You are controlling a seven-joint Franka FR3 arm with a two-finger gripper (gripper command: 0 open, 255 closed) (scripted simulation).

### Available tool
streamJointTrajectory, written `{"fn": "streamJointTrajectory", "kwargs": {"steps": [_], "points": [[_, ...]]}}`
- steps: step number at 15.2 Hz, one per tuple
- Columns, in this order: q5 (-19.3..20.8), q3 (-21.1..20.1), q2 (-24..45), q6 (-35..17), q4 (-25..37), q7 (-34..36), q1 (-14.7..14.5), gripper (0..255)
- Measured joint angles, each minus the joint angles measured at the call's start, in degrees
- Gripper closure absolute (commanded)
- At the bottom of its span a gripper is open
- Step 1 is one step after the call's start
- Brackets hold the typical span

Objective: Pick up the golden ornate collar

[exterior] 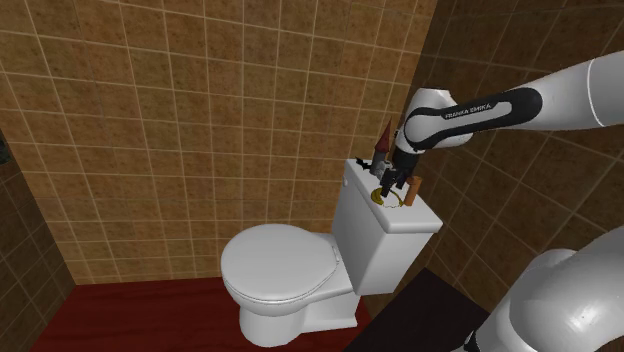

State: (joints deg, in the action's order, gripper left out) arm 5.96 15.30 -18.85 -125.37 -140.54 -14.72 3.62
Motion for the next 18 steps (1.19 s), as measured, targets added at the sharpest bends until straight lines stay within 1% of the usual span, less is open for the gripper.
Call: {"fn": "streamJointTrajectory", "kwargs": {"steps": [5,8,11,16,17,18], "points": [[-1.97,3.20,9.84,-7.55,3.29,-4.83,0.36,0],[-4.66,4.75,16.62,-11.42,6.63,-8.58,0.68,0],[-6.13,4.96,19.72,-14.05,7.10,-9.93,0.79,0],[-7.56,4.86,22.26,-17.78,5.78,-10.93,0.83,0],[-7.71,4.84,22.51,-18.13,5.68,-11.04,0.85,255],[-7.78,4.84,22.61,-18.30,5.61,-11.09,0.85,255]]}}
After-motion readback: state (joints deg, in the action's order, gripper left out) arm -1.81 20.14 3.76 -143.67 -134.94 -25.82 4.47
